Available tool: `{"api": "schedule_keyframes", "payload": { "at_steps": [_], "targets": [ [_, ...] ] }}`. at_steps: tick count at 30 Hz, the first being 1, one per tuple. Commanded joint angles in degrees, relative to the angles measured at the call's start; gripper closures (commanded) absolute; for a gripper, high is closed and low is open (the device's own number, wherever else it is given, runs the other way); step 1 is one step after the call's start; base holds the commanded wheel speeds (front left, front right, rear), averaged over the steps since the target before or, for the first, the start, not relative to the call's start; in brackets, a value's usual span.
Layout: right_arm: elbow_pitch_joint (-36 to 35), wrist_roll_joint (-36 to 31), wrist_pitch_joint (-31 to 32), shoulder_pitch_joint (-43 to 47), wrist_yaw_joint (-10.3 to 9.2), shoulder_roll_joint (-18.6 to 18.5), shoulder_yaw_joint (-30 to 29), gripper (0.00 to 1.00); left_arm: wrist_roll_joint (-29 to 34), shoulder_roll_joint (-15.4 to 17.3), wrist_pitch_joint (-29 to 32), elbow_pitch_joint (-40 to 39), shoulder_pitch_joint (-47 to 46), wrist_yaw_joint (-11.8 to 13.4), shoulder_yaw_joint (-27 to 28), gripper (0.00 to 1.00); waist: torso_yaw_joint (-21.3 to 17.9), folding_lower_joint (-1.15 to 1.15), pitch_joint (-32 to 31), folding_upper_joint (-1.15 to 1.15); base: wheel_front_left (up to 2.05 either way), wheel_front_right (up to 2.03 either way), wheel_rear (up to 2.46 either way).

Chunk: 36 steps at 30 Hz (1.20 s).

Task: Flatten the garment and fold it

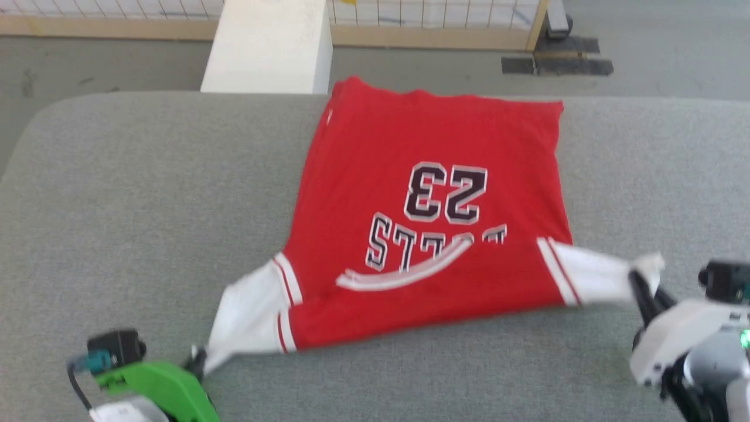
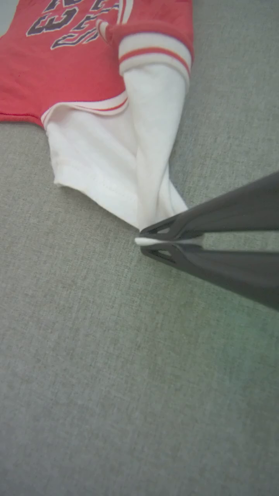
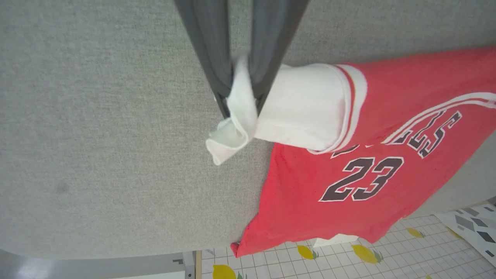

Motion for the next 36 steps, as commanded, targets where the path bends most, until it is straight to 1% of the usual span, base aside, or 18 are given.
{"api": "schedule_keyframes", "payload": {
  "at_steps": [1, 5, 11, 13, 15, 16, 17, 18, 23, 26, 29, 33, 36],
  "targets": [
    [-0.8, -1.1, 1.1, 2.1, -0.11, 0.9, -1.0, 1.0, -1.1, 0.3, 0.8, -1.1, 2.6, 0.8, 0.1, 1.0, 0.8, 0.01, -1.7, 0.0, 0.0, 0.0, 0.0],
    [-2.2, -3.3, 4.9, 7.1, -0.11, 3.4, -3.4, 1.0, -3.2, 1.0, 3.1, -3.5, 7.8, 2.5, -0.2, 1.0, 1.1, 0.01, -2.2, 0.0, 0.0, 0.0, 0.0],
    [-2.7, -6.4, 12.2, 11.9, -0.11, 5.2, -7.9, 1.0, -4.9, 2.4, 6.4, -4.6, 12.6, 5.0, -0.9, 1.0, 1.2, 0.01, -2.4, 0.0, 0.0, 0.0, 0.0],
    [-2.7, -6.5, 13.9, 12.6, -0.11, 5.4, -8.4, 1.0, -4.9, 2.2, 6.0, -5.1, 13.0, 5.3, -0.8, 1.0, 1.4, 0.01, -2.4, 0.0, 0.0, 0.0, 0.0],
    [-2.5, -6.4, 14.7, 13.0, -0.11, 5.5, -8.5, 1.0, -5.0, 1.6, 5.5, -5.5, 12.9, 5.0, -0.9, 1.0, 1.5, 0.01, -2.4, 0.0, 0.0, 0.0, 0.0],
    [-2.2, -6.2, 14.7, 13.2, -0.11, 5.5, -8.3, 0.68, -4.8, 1.3, 5.2, -5.5, 12.7, 4.8, -1.1, 1.0, 1.6, 0.01, -2.4, 0.0, 0.0, 0.0, 0.0],
    [-2.0, -5.7, 14.3, 13.3, -0.11, 5.5, -8.2, 0.51, -4.6, 1.0, 4.9, -5.5, 12.5, 4.5, -1.3, 1.0, 1.7, 0.01, -2.4, 0.0, 0.0, 0.0, 0.0],
    [-1.9, -5.3, 13.5, 13.3, -0.11, 5.5, -8.0, 0.0, -4.3, 0.6, 4.4, -5.4, 12.1, 4.1, -1.4, 1.0, 1.8, 0.01, -2.5, 0.0, 0.0, 0.0, 0.0],
    [-3.8, -4.9, 7.1, 12.8, -0.11, 5.5, -5.9, 0.0, -3.4, -0.7, 2.6, -5.0, 10.7, 3.0, -2.0, 1.0, 2.5, 0.01, -2.6, 0.0, 0.0, 0.0, 0.0],
    [-6.1, -4.8, 0.8, 11.2, -0.11, 5.6, -5.8, 0.0, -2.8, -1.1, 1.8, -4.6, 9.9, 2.5, -2.1, 1.0, 2.9, 0.01, -2.4, 0.0, 0.0, 0.0, 0.0],
    [-6.8, -4.8, -4.9, 8.5, -0.11, 5.6, -6.1, 0.0, -2.5, -1.4, 1.6, -4.6, 9.0, 1.9, -2.5, 1.0, 3.4, 0.01, -1.8, 0.0, 0.0, 0.0, 0.0],
    [-5.5, -5.9, -11.0, 1.5, -0.11, 5.2, -5.3, 0.0, -1.9, -2.0, 1.3, -4.7, 7.5, 1.6, -2.9, 1.0, 4.1, 0.01, -0.2, 0.0, 0.0, 0.0, 0.0],
    [-1.1, -6.3, -13.2, -6.1, -0.11, 3.8, -5.4, 0.0, -1.4, -2.4, 1.3, -5.3, 6.2, 1.5, -3.3, 1.0, 4.8, 0.01, 1.8, 0.0, 0.0, 0.0, 0.0]
  ]
}}
